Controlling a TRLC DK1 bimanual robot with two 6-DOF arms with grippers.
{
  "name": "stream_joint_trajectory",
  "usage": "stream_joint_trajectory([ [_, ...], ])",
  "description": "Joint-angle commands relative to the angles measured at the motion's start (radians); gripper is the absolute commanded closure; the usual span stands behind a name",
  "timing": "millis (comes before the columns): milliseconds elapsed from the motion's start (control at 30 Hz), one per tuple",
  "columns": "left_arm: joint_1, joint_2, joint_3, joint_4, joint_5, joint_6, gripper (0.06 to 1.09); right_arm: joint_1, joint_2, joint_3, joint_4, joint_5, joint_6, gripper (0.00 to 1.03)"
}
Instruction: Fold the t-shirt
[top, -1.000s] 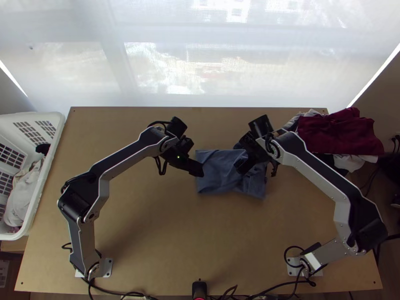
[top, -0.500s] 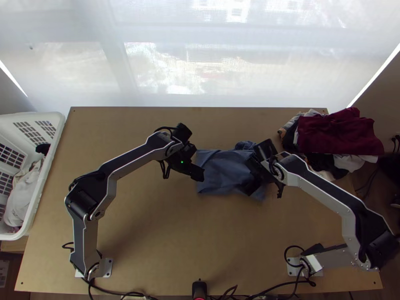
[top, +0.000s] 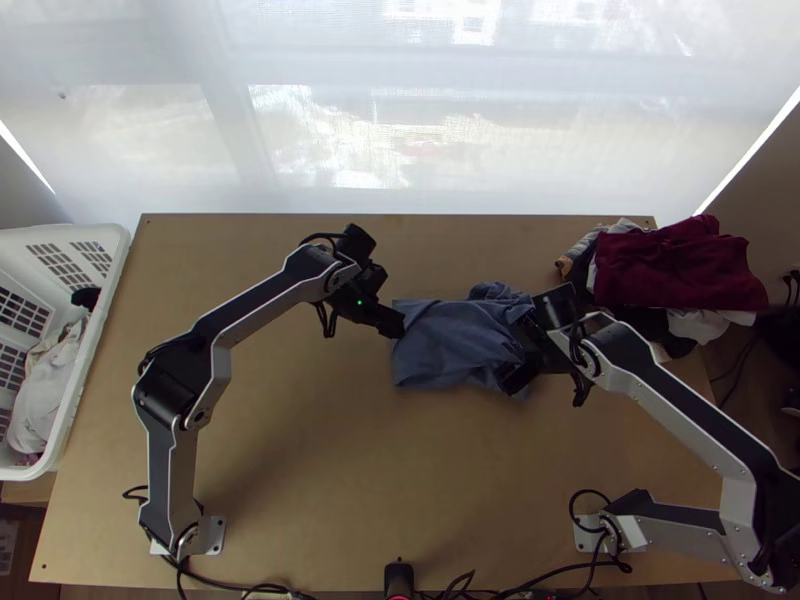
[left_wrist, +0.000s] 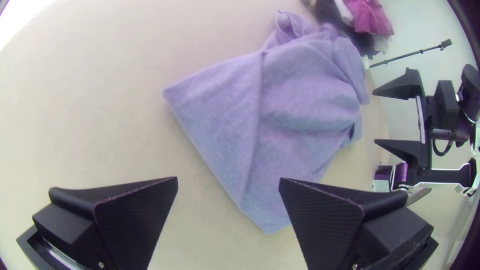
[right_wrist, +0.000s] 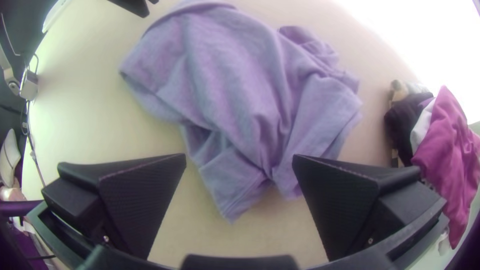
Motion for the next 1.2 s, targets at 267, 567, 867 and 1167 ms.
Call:
stream_joint_trajectory([
  [267,0.021,0.198,0.25,0.013,-0.138,-0.005,0.1,0.084,0.159,0.206,-0.025,0.001,-0.01,0.04],
  [567,0.004,0.221,0.25,0.021,-0.267,0.047,0.1,0.099,0.165,0.16,-0.026,0.001,-0.005,0.04],
  [867,0.01,0.191,0.246,0.01,-0.411,0.11,0.1,0.089,0.147,0.115,-0.025,0.003,-0.005,0.04],
  [1167,-0.021,0.075,0.275,-0.036,-0.408,0.099,0.1,0.104,0.109,0.118,-0.008,0.032,-0.025,0.04],
])
